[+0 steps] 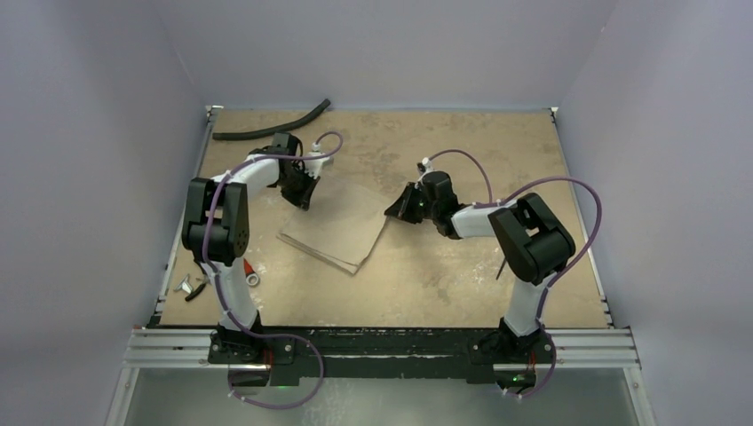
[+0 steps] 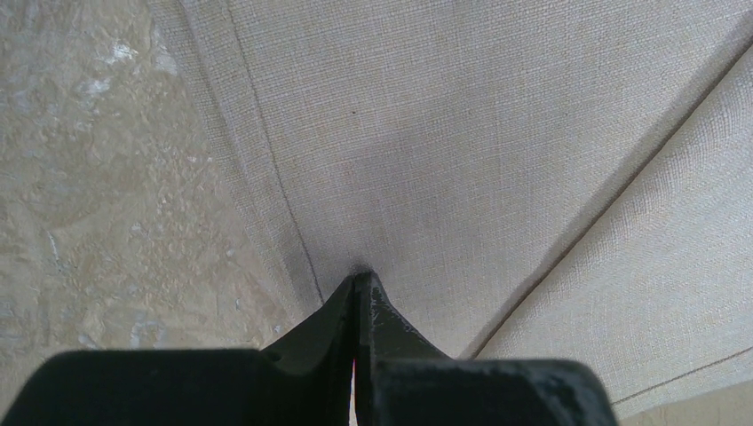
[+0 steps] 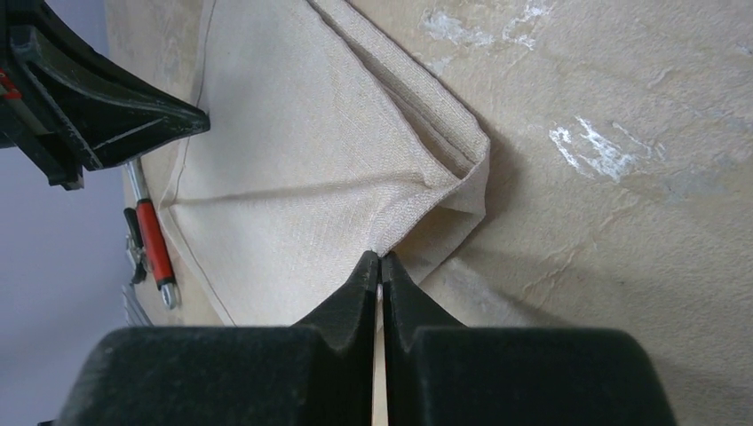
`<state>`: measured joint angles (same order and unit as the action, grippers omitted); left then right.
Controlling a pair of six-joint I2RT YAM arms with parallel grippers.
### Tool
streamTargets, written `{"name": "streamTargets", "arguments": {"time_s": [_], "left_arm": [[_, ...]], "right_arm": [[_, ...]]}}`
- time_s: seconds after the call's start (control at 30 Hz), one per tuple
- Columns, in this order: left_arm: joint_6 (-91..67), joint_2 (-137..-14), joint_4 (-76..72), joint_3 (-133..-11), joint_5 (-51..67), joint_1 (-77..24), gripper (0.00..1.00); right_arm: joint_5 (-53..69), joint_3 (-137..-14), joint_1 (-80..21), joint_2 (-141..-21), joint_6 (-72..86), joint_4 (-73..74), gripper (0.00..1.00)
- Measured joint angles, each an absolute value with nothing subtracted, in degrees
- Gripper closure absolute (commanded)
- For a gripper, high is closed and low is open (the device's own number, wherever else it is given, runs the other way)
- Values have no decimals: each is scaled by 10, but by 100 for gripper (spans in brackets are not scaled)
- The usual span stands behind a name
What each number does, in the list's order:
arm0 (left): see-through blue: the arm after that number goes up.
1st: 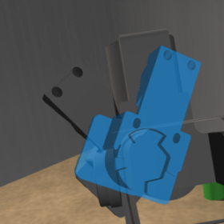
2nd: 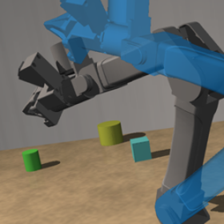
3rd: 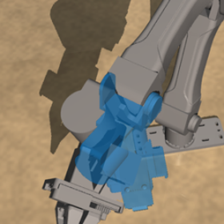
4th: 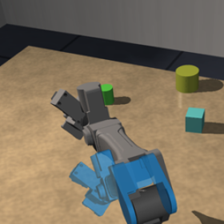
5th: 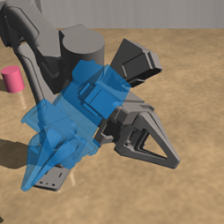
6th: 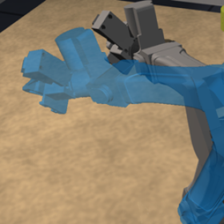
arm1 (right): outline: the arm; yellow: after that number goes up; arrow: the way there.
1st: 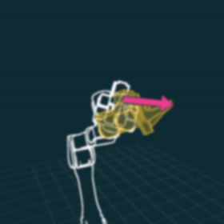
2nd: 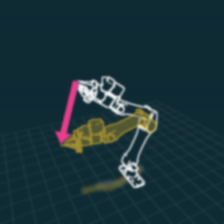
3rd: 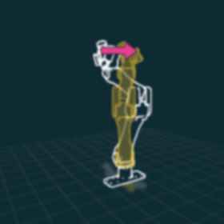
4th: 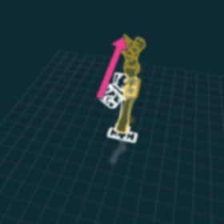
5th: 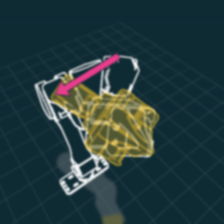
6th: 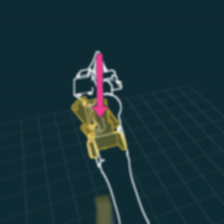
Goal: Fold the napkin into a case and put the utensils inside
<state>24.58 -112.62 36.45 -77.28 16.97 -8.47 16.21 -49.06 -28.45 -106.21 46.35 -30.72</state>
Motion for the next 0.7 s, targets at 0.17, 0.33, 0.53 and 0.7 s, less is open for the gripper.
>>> {"name": "streamTargets", "arguments": {"time_s": [0.17, 0.33, 0.53, 0.7], "left_arm": [[248, -1123, 359, -768, 170, -85, 100], [251, -1121, 356, -764, 171, -85, 100], [253, -1119, 354, -761, 171, -85, 100], [257, -1118, 353, -761, 171, -85, 100]], "right_arm": [[173, -491, -284, -1068, 470, -330, 100], [175, -503, -284, -1086, 476, -331, 100], [158, -505, -284, -1101, 477, -316, 100], [154, -489, -281, -1091, 477, -324, 100]]}}
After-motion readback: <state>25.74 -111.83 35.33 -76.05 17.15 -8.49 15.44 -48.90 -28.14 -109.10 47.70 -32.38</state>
